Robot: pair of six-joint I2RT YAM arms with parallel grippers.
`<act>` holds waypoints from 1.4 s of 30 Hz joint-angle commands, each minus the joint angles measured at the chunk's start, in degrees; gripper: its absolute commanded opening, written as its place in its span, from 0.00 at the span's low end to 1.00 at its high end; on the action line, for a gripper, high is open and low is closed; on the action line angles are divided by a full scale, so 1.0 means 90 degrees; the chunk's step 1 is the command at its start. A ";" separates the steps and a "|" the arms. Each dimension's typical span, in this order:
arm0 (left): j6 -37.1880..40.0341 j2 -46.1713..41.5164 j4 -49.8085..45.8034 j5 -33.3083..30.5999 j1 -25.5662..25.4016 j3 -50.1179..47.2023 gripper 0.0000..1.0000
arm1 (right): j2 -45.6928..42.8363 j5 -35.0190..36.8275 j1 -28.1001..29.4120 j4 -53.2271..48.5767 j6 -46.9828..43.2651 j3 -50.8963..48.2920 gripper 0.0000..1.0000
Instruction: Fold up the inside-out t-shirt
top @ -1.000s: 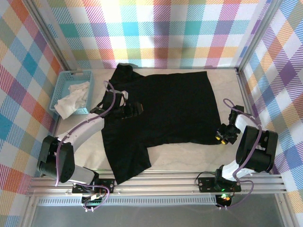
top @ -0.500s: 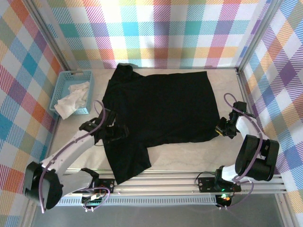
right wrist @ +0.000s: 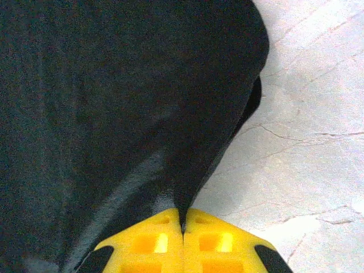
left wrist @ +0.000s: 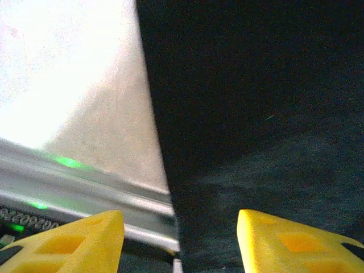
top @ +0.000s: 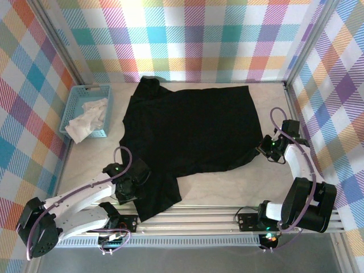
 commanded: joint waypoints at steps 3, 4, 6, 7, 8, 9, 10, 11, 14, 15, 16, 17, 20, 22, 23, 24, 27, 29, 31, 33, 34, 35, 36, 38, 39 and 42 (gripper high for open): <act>-0.0630 0.0440 -0.0328 0.0512 -0.0637 0.0003 0.56 | -0.0003 -0.0370 0.0049 0.0137 0.0005 -0.0070 0.02; -0.0711 0.0471 -0.0250 0.0645 -0.0736 -0.0041 0.56 | -0.0009 -0.0376 0.0052 0.0138 0.0005 -0.0059 0.02; -0.0847 0.0463 -0.0022 0.0931 -0.0870 -0.0180 0.56 | 0.0002 -0.0362 0.0049 0.0152 0.0003 -0.0058 0.02; -0.0849 0.0497 0.0128 0.1054 -0.0889 -0.0267 0.56 | 0.0000 -0.0363 0.0057 0.0169 0.0005 -0.0058 0.02; -0.0813 0.0548 0.0224 0.1102 -0.0889 -0.0317 0.55 | 0.0011 -0.0360 0.0054 0.0164 0.0004 -0.0057 0.02; -0.0736 0.0645 0.0344 0.1139 -0.0889 -0.0347 0.55 | 0.0020 -0.0357 0.0052 0.0159 0.0003 -0.0059 0.02; -0.0645 0.0766 0.0475 0.1201 -0.0889 -0.0362 0.54 | 0.0015 -0.0361 0.0055 0.0150 0.0007 -0.0058 0.02; -0.0589 0.0875 0.0615 0.1251 -0.0889 -0.0363 0.54 | 0.0011 -0.0370 0.0060 0.0129 0.0008 -0.0047 0.02; -0.0449 0.1110 0.0972 0.1297 -0.0889 -0.0353 0.53 | -0.0012 -0.0388 0.0055 0.0108 -0.0005 -0.0044 0.02; -0.0420 0.1140 0.1051 0.1266 -0.0889 -0.0361 0.52 | 0.0003 -0.0409 0.0055 0.0096 -0.0007 -0.0031 0.02; -0.0395 0.1165 0.1119 0.1243 -0.0890 -0.0386 0.51 | 0.0000 -0.0420 0.0054 0.0078 -0.0005 -0.0020 0.02; -0.0362 0.1185 0.1214 0.1262 -0.0890 -0.0432 0.51 | 0.0001 -0.0430 0.0054 0.0079 -0.0007 -0.0013 0.02; -0.0302 0.1280 0.1445 0.1225 -0.0890 -0.0547 0.46 | -0.0018 -0.0422 0.0065 0.0035 -0.0027 0.0014 0.02; -0.0251 0.1301 0.1479 0.1158 -0.0889 -0.0539 0.42 | -0.0039 -0.0400 0.0062 0.0008 -0.0036 0.0015 0.02; -0.0230 0.1282 0.1466 0.1113 -0.0889 -0.0516 0.40 | -0.0046 -0.0401 0.0069 -0.0001 -0.0047 0.0020 0.02; -0.0204 0.1259 0.1429 0.1066 -0.0889 -0.0483 0.37 | -0.0057 -0.0401 0.0066 -0.0014 -0.0046 0.0026 0.02; -0.0109 0.1171 0.1228 0.0982 -0.0889 -0.0350 0.30 | -0.0061 -0.0392 0.0070 -0.0031 -0.0056 0.0030 0.02; -0.0068 0.1106 0.1129 0.0948 -0.0889 -0.0305 0.26 | -0.0054 -0.0391 0.0076 -0.0018 -0.0056 0.0010 0.02; -0.0053 0.1027 0.1056 0.0899 -0.0889 -0.0286 0.22 | -0.0054 -0.0381 0.0076 -0.0014 -0.0056 0.0016 0.02; -0.0056 0.0953 0.0954 0.0863 -0.0889 -0.0249 0.18 | -0.0057 -0.0381 0.0081 -0.0016 -0.0058 0.0006 0.02; -0.0052 0.0897 0.0902 0.0864 -0.0889 -0.0215 0.15 | -0.0051 -0.0373 0.0091 -0.0023 -0.0057 0.0005 0.02; -0.0047 0.0842 0.0819 0.0839 -0.0889 -0.0156 0.14 | -0.0058 -0.0372 0.0091 -0.0018 -0.0056 0.0007 0.02; -0.0042 0.0781 0.0751 0.0808 -0.0889 -0.0099 0.12 | -0.0044 -0.0371 0.0091 -0.0017 -0.0058 0.0015 0.02; -0.0027 0.0673 0.0593 0.0762 -0.0879 0.0027 0.07 | -0.0042 -0.0364 0.0089 -0.0024 -0.0062 0.0028 0.02; -0.0010 0.0620 0.0547 0.0767 -0.0872 0.0102 0.05 | -0.0047 -0.0362 0.0091 -0.0028 -0.0063 0.0036 0.02; 0.0152 0.0481 0.0378 0.0803 -0.0709 0.0408 0.00 | -0.0062 -0.0310 0.0091 -0.0029 -0.0066 0.0052 0.02</act>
